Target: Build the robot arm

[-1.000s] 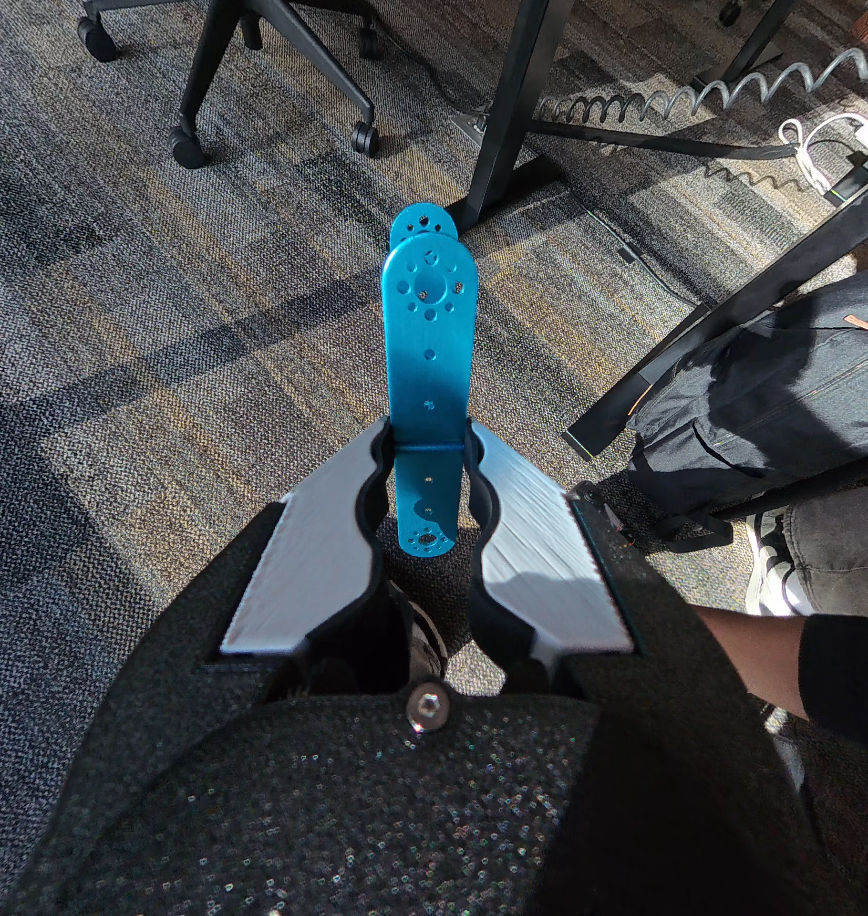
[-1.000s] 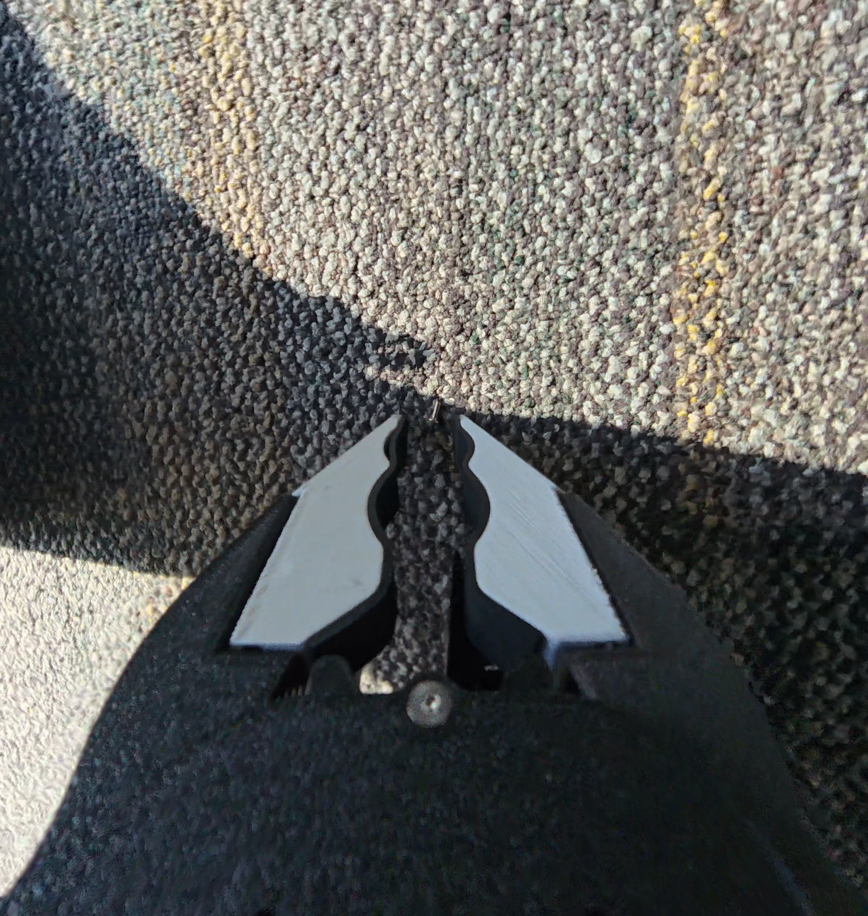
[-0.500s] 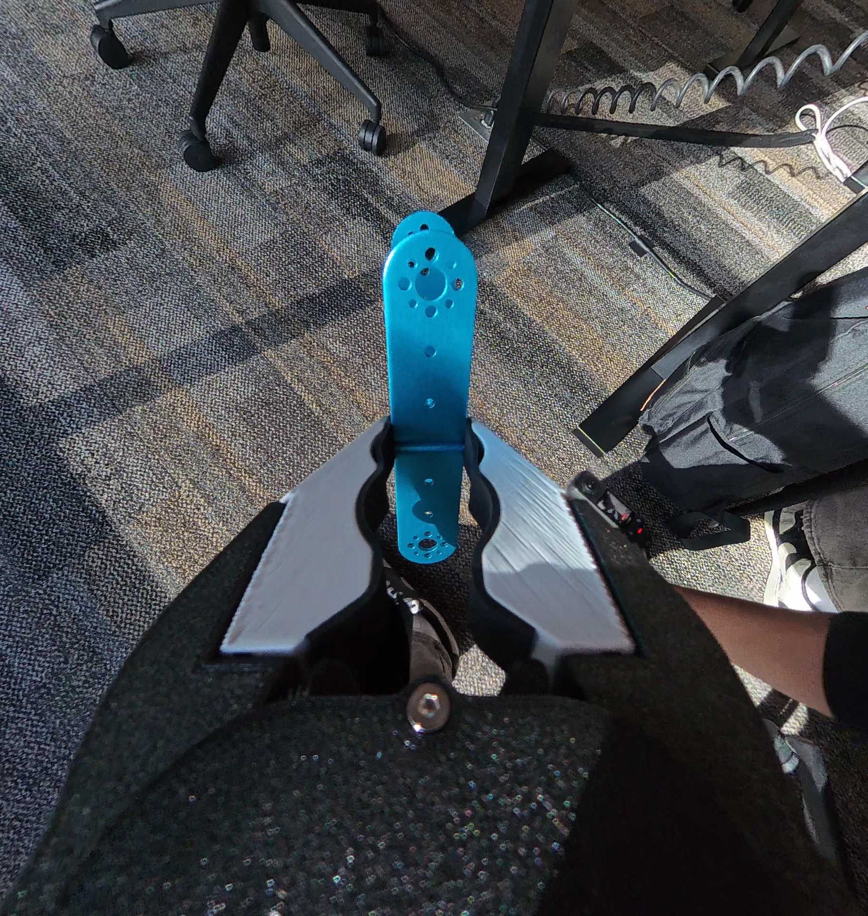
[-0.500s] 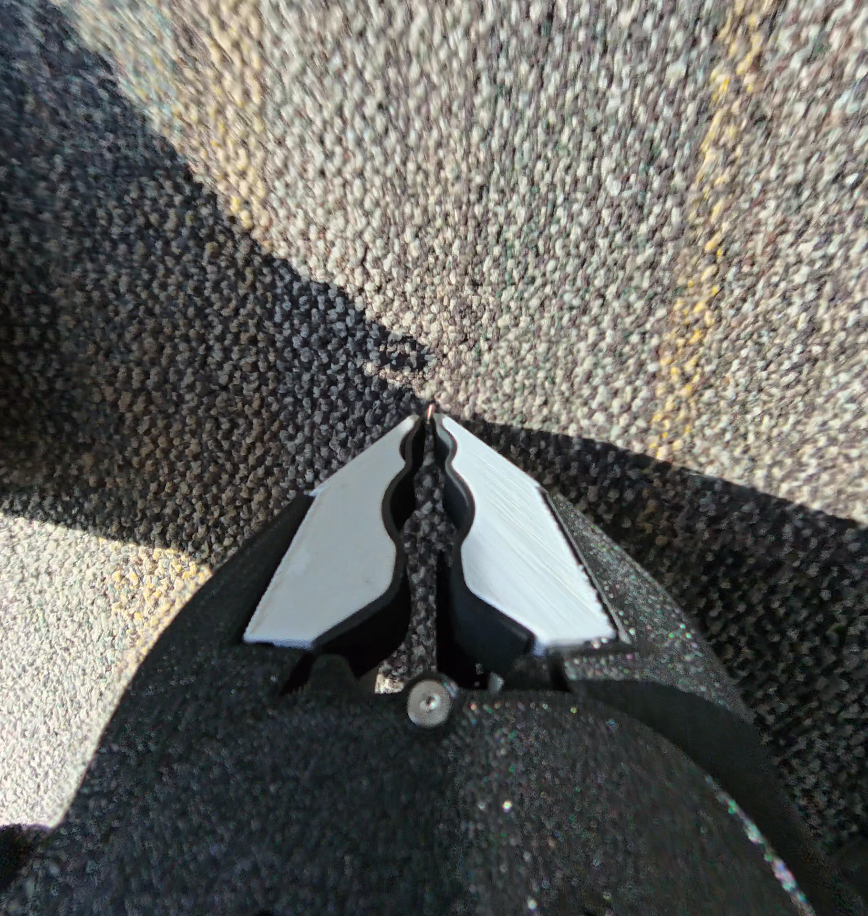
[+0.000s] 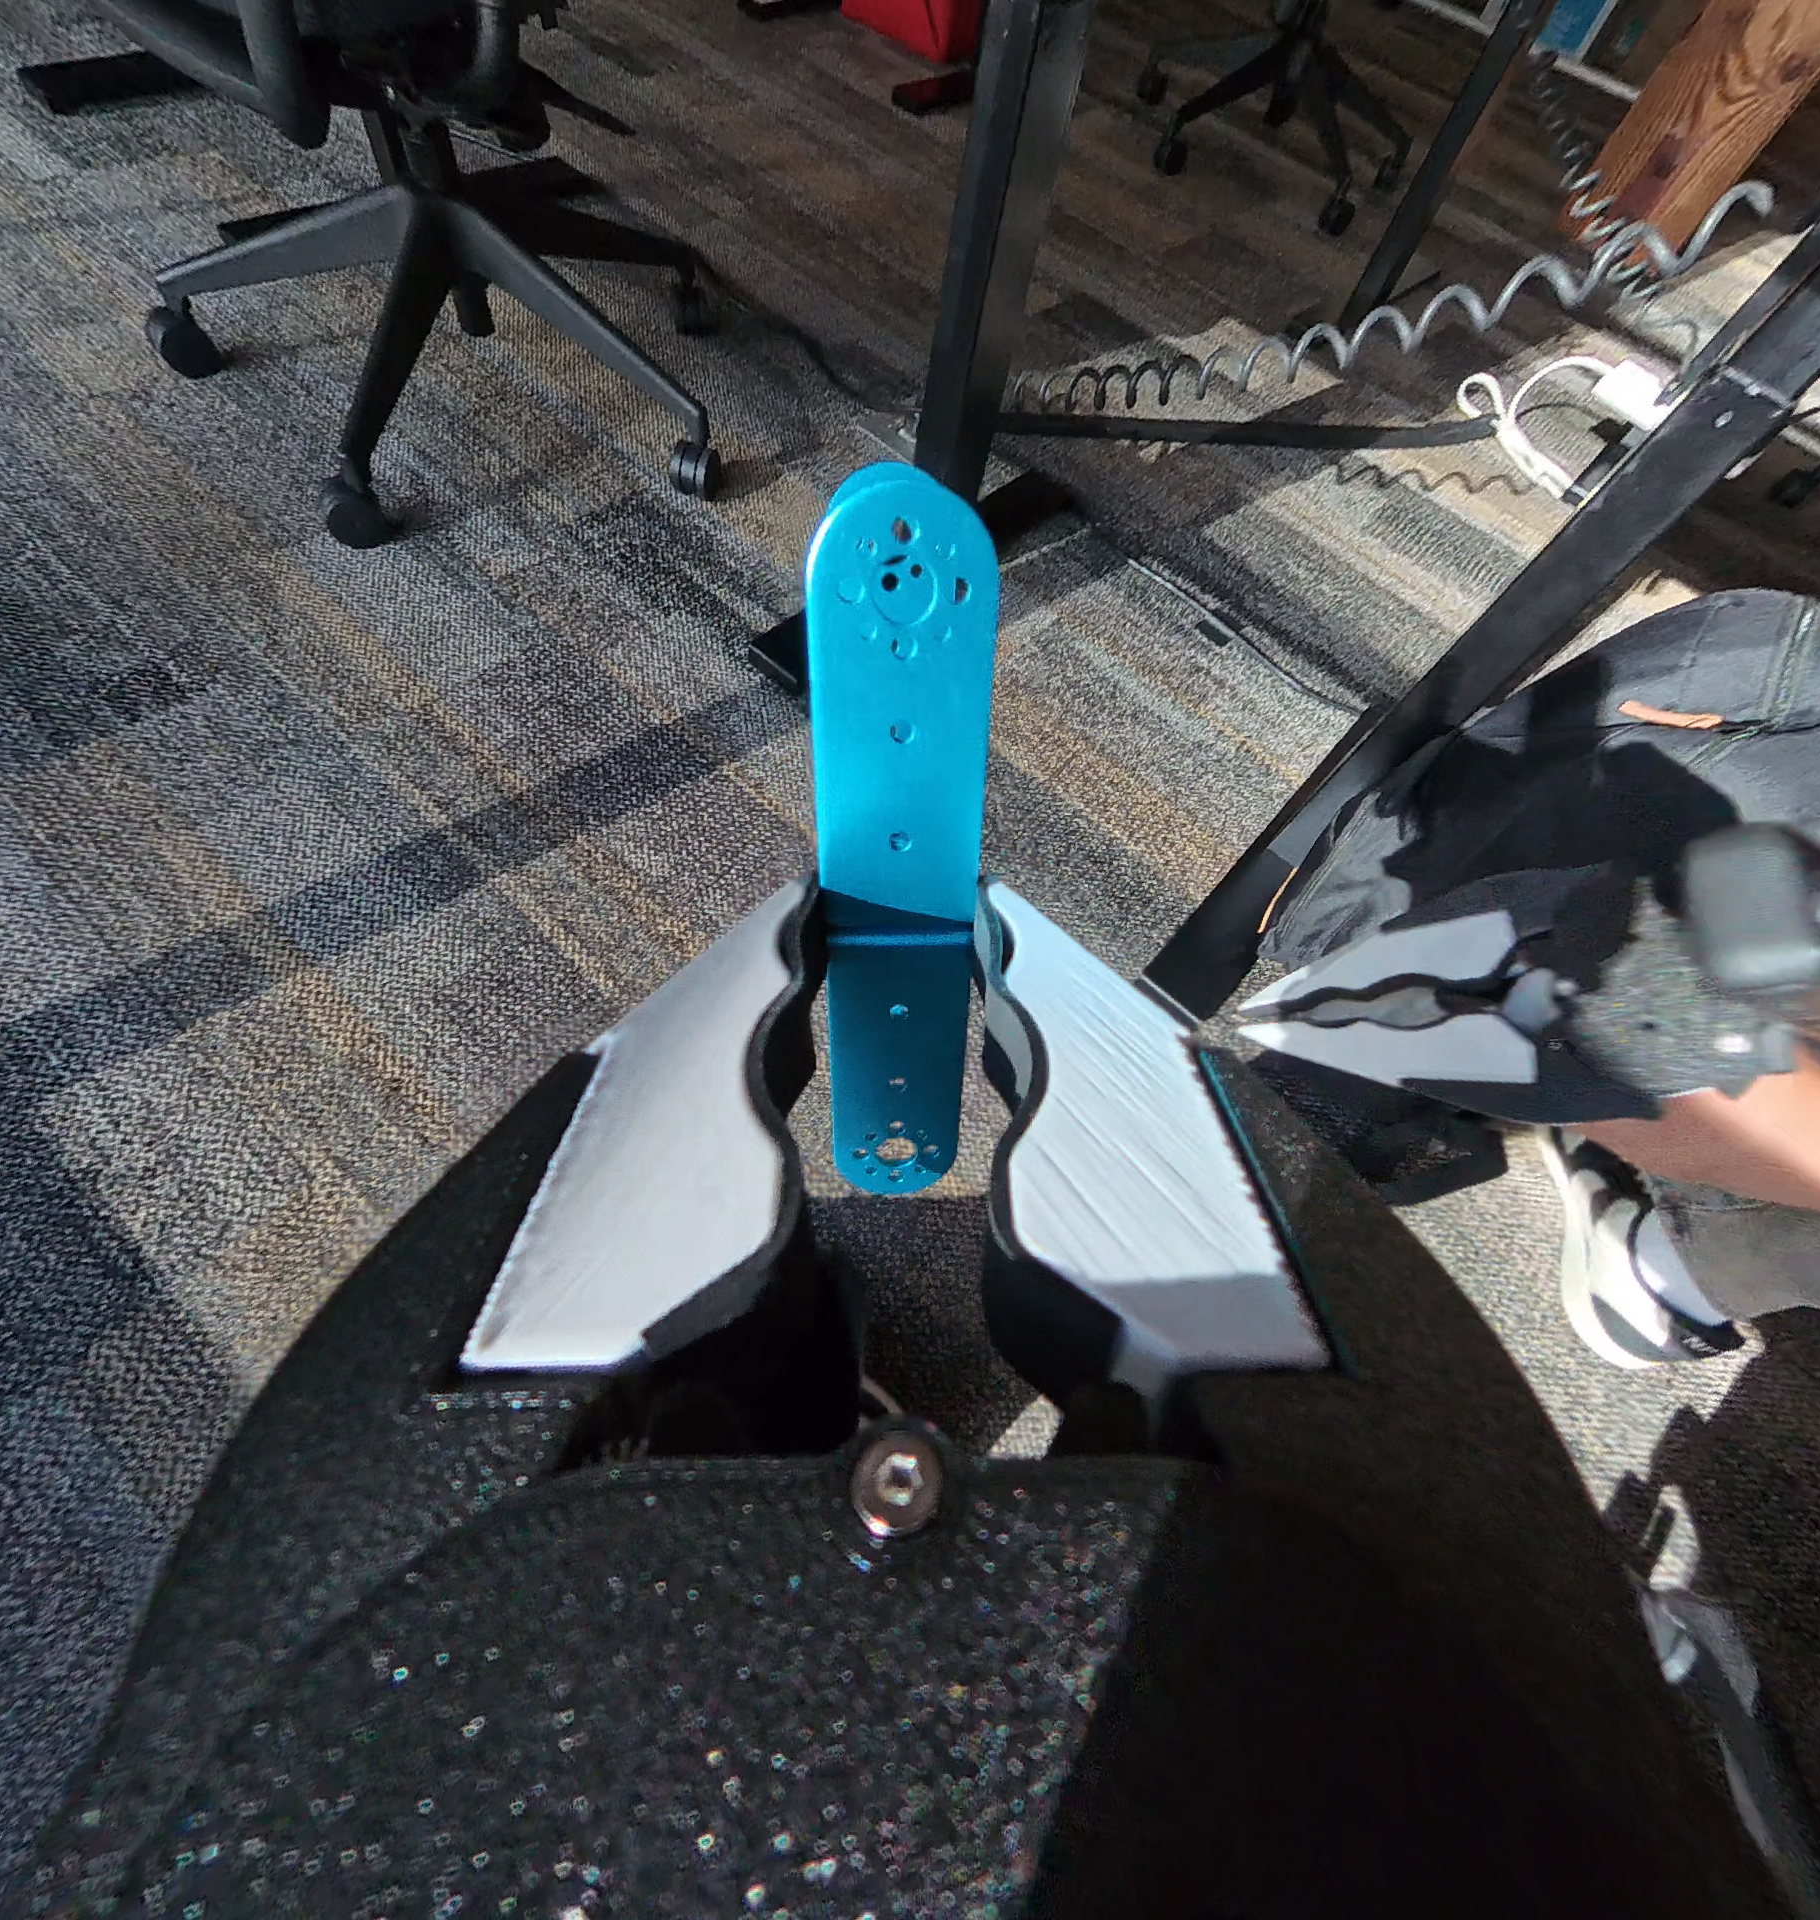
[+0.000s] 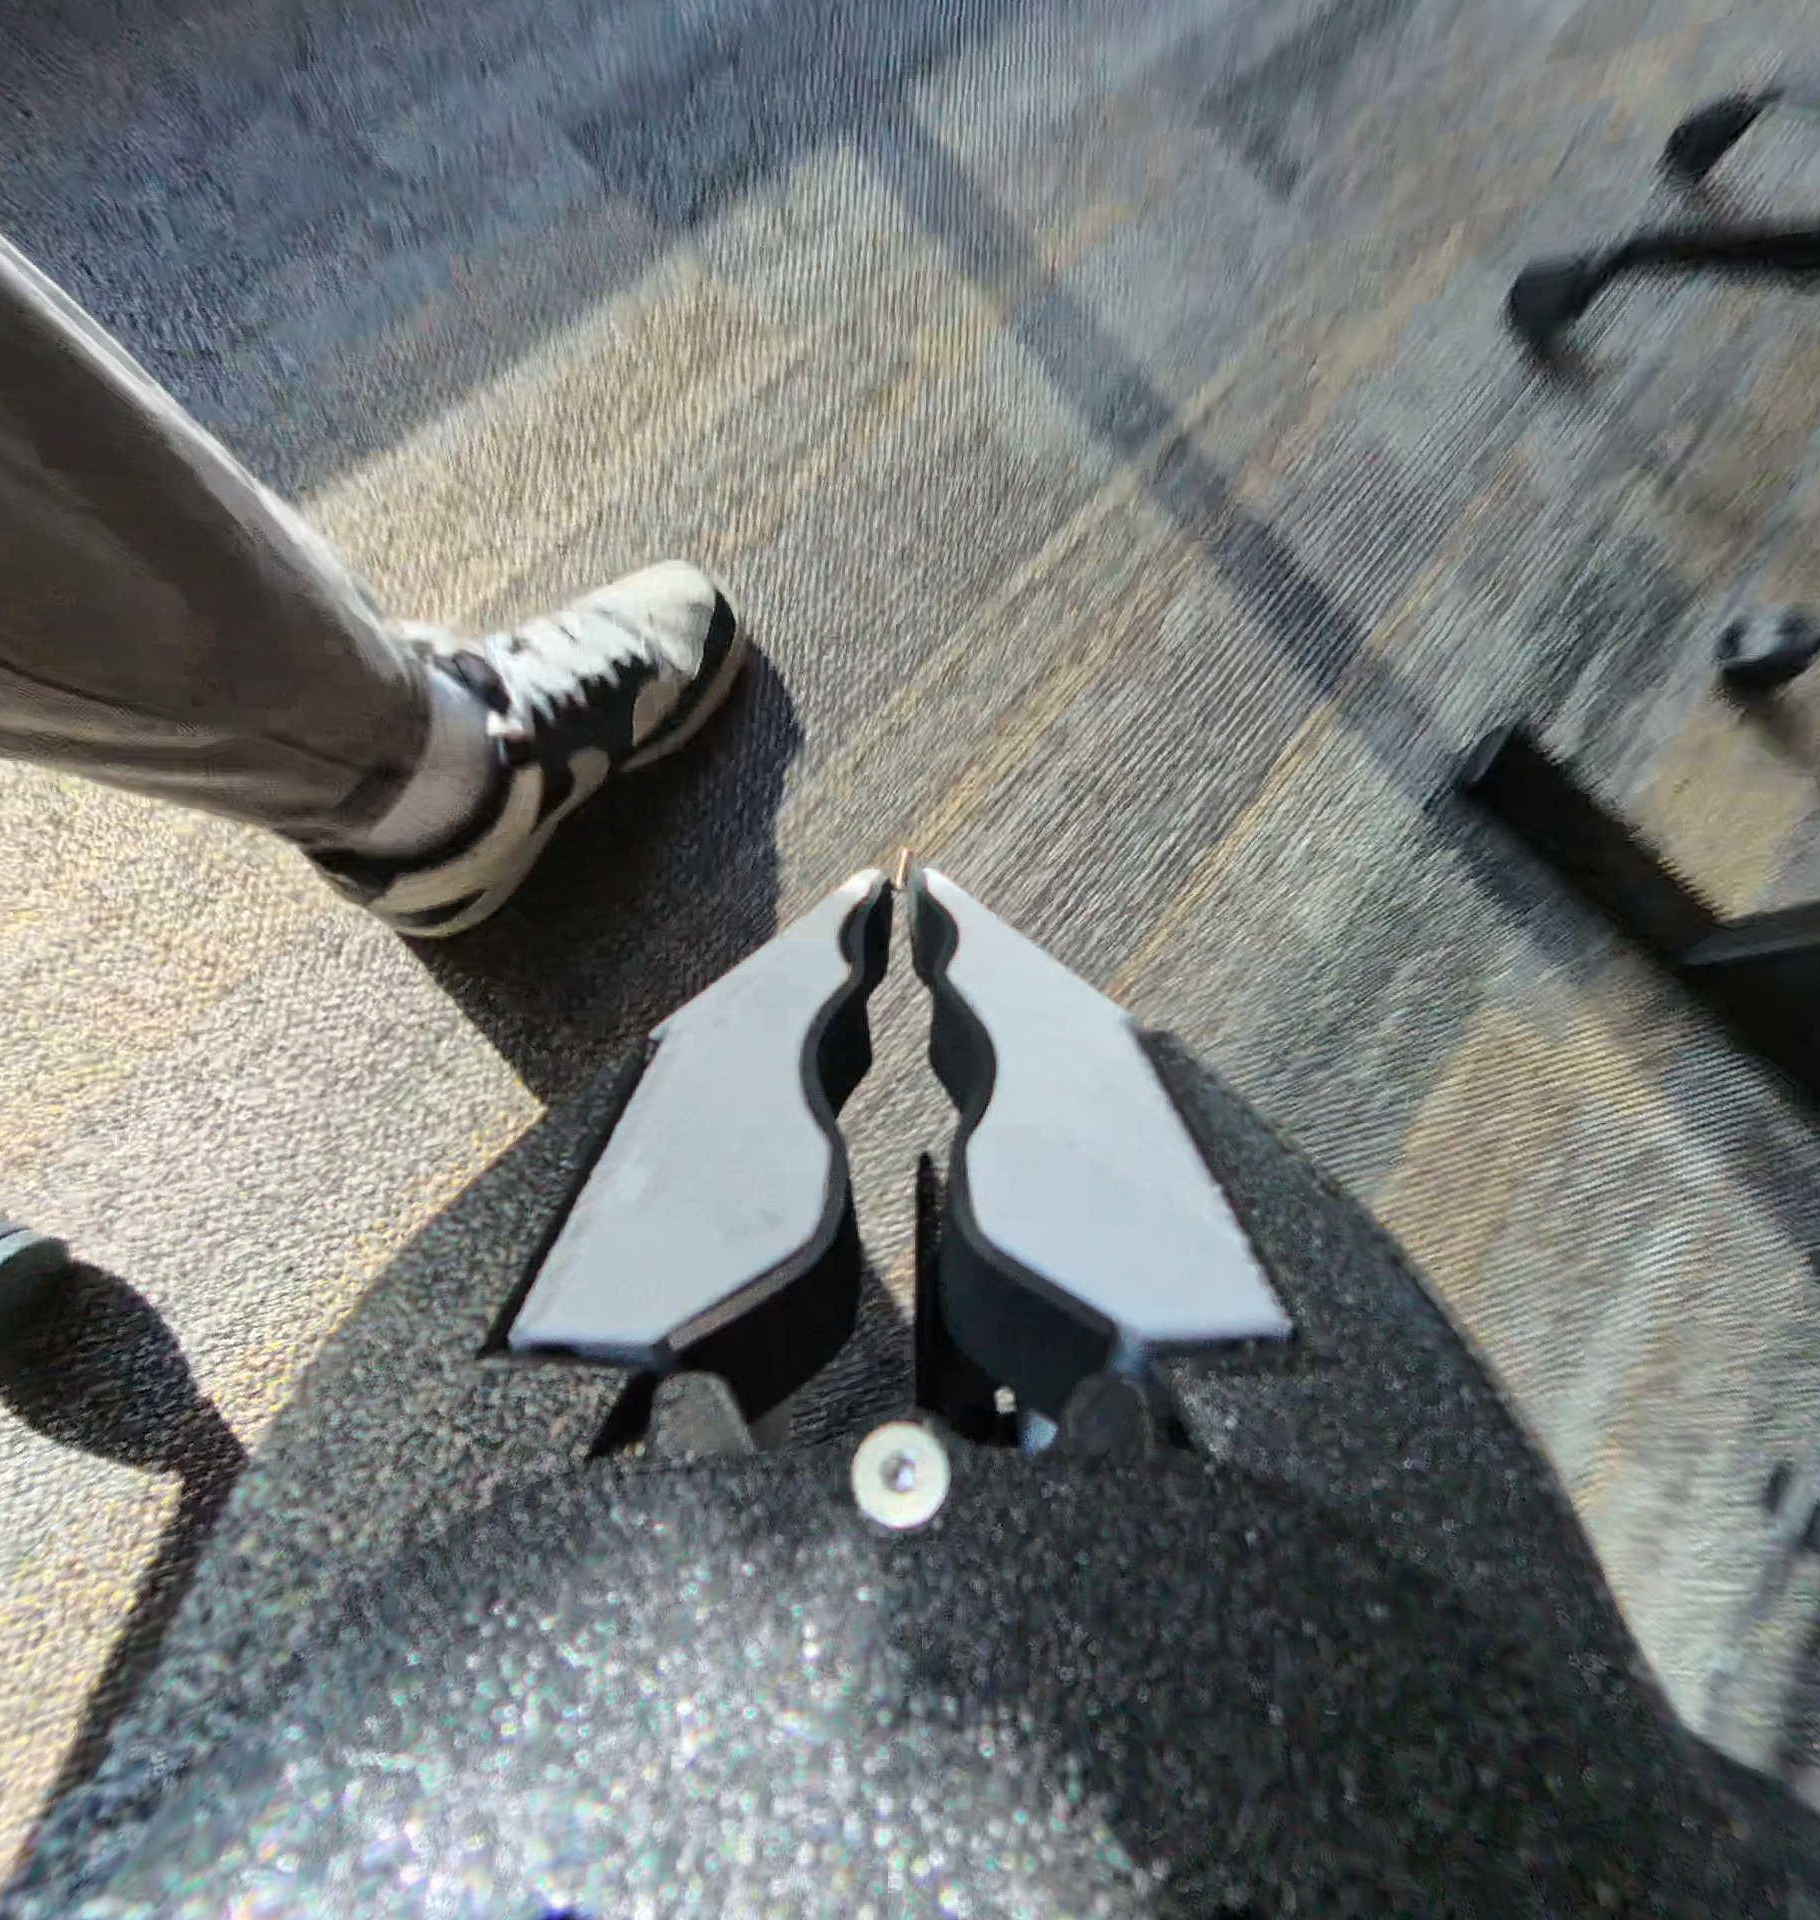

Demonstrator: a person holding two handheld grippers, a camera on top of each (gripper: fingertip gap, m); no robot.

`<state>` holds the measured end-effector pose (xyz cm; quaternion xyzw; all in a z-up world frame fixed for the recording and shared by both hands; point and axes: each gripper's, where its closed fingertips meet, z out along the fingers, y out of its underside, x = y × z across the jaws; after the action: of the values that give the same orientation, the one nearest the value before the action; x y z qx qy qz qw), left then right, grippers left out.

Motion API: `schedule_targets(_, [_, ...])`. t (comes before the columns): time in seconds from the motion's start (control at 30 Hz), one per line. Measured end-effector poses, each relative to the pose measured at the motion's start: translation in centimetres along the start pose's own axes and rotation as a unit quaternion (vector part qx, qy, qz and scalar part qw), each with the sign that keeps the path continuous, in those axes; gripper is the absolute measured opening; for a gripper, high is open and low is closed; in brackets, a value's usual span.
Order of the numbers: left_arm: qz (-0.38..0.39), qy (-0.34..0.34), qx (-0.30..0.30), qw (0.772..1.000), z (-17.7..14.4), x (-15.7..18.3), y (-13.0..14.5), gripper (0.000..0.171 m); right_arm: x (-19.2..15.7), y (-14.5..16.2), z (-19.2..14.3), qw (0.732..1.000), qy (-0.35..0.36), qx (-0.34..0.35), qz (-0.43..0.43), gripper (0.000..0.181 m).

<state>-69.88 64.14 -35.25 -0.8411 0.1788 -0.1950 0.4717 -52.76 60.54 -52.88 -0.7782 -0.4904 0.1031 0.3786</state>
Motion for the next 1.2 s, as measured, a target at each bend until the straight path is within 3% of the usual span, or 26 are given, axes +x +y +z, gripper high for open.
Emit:
schedule_targets(0.1, [-0.007,0.054,0.025,0.998,-0.5,2.4,-0.9,0.026,0.3,-8.5,-8.6,0.996,0.034,0.039,-0.072,0.003])
schedule_targets(0.23, [-0.024,0.189,0.105,0.976,-3.2,10.5,-5.2,0.026,-0.5,-17.7,-22.1,0.982,0.099,0.073,-0.144,0.002])
schedule_targets(0.3, [-0.006,0.261,0.166,0.951,-6.1,16.6,-9.5,0.025,-0.9,-20.2,-28.9,0.970,0.139,0.066,-0.189,0.002])
schedule_targets(0.4, [0.039,0.338,0.233,0.911,-10.2,26.2,-15.2,0.026,0.2,-21.2,-39.7,0.952,0.207,0.052,-0.221,0.002])
schedule_targets(0.5, [0.128,0.325,0.276,0.896,-11.8,35.3,-18.7,0.026,2.4,-19.5,-50.7,0.934,0.270,0.028,-0.232,0.003])
schedule_targets(0.63, [0.287,0.290,0.315,0.857,-12.3,48.0,-20.2,0.026,4.5,-14.3,-62.5,0.887,0.335,-0.062,-0.311,0.003])
schedule_targets(0.73, [0.376,0.258,0.358,0.814,-11.8,55.7,-21.4,0.026,5.1,-10.5,-68.7,0.835,0.367,-0.137,-0.385,0.002])
schedule_targets(0.87, [0.400,0.258,0.410,0.779,-10.3,64.4,-21.8,0.026,5.4,-5.6,-73.2,0.790,0.360,-0.227,-0.441,0.001])
schedule_targets(0.97, [0.327,0.395,0.387,0.766,-10.6,70.4,-21.0,0.026,6.2,-1.9,-76.2,0.760,0.341,-0.305,-0.462,0.002])
schedule_targets(1.07, [0.221,0.557,0.271,0.753,-11.3,74.0,-21.1,0.026,6.7,-0.6,-79.1,0.743,0.326,-0.336,-0.479,0.002])
schedule_targets(1.13, [0.158,0.662,0.181,0.710,-12.9,75.8,-21.0,0.026,6.6,-0.1,-80.5,0.719,0.309,-0.355,-0.511,0.002])
schedule_targets(1.2, [0.126,0.702,0.125,0.690,-13.0,76.9,-21.7,0.026,6.3,0.2,-81.3,0.688,0.297,-0.366,-0.552,0.002])
